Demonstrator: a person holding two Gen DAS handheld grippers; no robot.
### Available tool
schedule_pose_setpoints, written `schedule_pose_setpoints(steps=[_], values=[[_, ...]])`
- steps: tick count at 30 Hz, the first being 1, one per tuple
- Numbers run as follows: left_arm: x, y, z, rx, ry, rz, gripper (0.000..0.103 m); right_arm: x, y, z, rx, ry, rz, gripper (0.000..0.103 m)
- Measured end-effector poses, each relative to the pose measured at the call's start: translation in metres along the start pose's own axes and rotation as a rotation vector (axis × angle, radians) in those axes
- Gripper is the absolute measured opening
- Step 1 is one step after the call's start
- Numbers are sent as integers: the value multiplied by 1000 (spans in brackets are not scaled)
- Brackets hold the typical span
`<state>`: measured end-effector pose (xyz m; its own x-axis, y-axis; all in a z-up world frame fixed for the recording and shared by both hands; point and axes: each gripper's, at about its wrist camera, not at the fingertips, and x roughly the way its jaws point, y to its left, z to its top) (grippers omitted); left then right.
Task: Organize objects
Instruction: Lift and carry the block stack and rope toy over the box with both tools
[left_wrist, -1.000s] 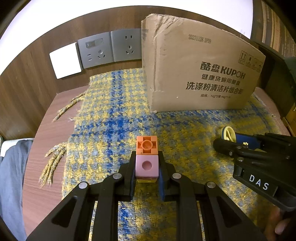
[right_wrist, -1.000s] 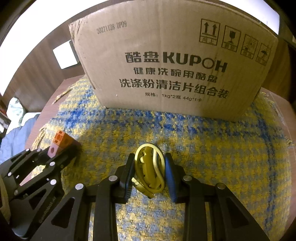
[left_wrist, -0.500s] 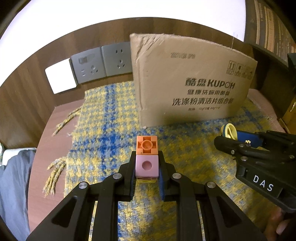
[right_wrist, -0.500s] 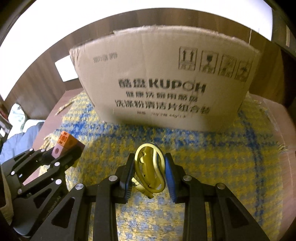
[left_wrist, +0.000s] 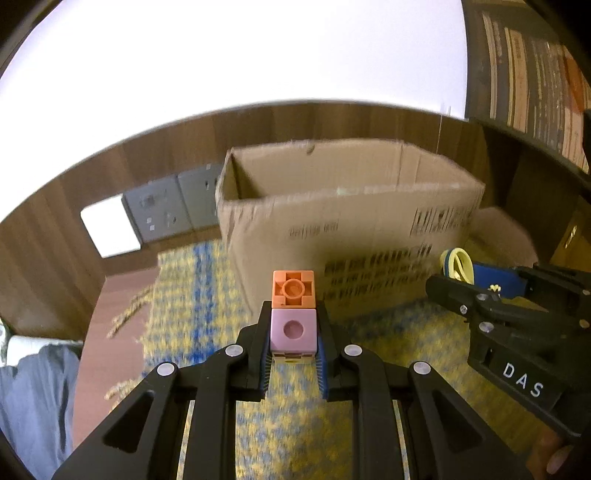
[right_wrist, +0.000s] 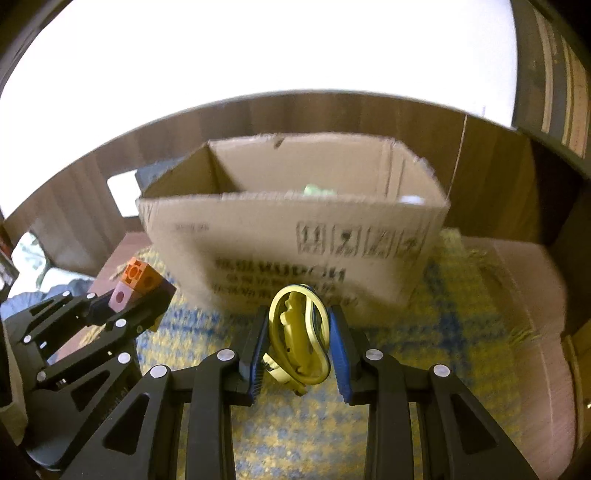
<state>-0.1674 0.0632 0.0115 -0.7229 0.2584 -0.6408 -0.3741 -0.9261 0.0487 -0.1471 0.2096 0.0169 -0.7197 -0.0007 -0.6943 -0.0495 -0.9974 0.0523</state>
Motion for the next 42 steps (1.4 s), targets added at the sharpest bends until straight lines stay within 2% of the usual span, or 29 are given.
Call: schedule_pose_setpoints(steps=[8, 19, 35, 42], values=[[-9, 0, 33, -22, -84, 0, 20, -26, -7, 29, -13, -113, -51, 31], [-24, -5, 73, -48, -199, 31, 20, -35, -10, 56, -9, -207, -92, 31], [-13, 3, 106, -85, -260, 48, 20, -29, -13, 94, 6, -292, -137, 31], [-3, 10, 114, -121, -276, 85, 21, -24, -15, 111, 28, -321, -192, 31]])
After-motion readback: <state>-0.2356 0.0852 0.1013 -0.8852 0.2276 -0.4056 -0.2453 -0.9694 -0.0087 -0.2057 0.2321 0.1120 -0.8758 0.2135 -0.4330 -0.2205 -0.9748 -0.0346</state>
